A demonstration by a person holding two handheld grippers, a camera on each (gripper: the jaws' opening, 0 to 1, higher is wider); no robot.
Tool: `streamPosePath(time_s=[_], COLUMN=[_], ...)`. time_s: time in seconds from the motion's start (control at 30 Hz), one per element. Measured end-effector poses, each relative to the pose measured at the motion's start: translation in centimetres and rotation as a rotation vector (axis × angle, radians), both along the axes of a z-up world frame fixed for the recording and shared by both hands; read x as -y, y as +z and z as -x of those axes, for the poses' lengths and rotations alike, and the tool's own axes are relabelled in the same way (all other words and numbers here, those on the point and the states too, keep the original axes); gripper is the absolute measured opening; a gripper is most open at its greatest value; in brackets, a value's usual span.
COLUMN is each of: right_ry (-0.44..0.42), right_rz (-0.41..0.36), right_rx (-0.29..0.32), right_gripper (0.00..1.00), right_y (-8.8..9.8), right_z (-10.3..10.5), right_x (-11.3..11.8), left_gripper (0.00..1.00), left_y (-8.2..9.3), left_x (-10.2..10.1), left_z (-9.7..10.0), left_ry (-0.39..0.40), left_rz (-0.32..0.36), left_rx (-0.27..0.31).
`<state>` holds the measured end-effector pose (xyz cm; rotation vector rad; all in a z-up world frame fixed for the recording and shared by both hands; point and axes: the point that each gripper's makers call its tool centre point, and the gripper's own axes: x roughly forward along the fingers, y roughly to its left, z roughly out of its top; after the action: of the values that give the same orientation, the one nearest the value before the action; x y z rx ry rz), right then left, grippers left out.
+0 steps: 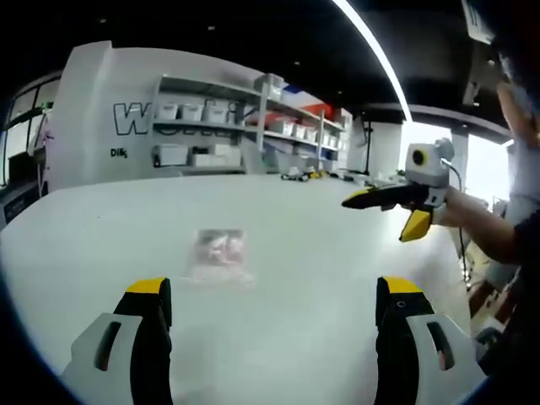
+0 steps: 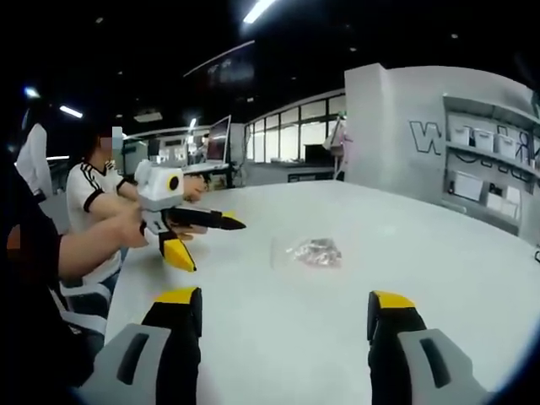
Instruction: Open the resealable bag by pulling the two sides of the seal apart until the entire bag opening is separated and visibly accessible.
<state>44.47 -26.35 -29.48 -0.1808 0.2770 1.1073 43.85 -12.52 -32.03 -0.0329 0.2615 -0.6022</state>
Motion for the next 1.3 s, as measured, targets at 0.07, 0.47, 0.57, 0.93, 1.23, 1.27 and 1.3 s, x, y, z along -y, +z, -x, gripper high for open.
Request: streamPosePath(time_s=[0.07,0.47,0.57,0.93,1.23,1.27,1.3], right_ry=[0.003,0.009,0.009,0.016,0.023,0.024,0.024], right_rz=[-0.002,-0.005,0.0,-0.001,0.003,0.002,0.003], right_rx=[-0.003,-0.009,-0.007,-0.007,-0.007,-0.006,-0.005], right_gripper=[0.8,0.8,0.79,0.78,0.77,0.77,0.77], right_y=[0.0,-0.3,-0.4,-0.5,-0.5,-0.4,-0.4], right_z=[-0.1,-0.6,-0.7,-1.3,-1.7,-1.7,-1.8], right_x=[-0.1,-0.7,-0.7,-1.3,-1.8,-1.8,-1.9], left_gripper=[1.0,1.0,1.0,1.0,1.0,1.0,1.0], left_y=[0.0,-0.2,-0.2,-0.4,-0.4,-0.4,-0.4], left_x=[0.0,-0.3,-0.3,-0.3,-0.3,-0.3,-0.3], left_z=[-0.1,-0.3,-0.4,-0.6,-0.6,-0.5,-0.6], left_ry=[0.001,0.004,0.003,0.001,0.003,0.004,0.004], left_rz=[0.002,-0.004,-0.002,-0.005,-0.007,-0.007,-0.005], left_rx=[0.002,-0.004,-0.004,-0.005,-0.007,-0.006,-0.006])
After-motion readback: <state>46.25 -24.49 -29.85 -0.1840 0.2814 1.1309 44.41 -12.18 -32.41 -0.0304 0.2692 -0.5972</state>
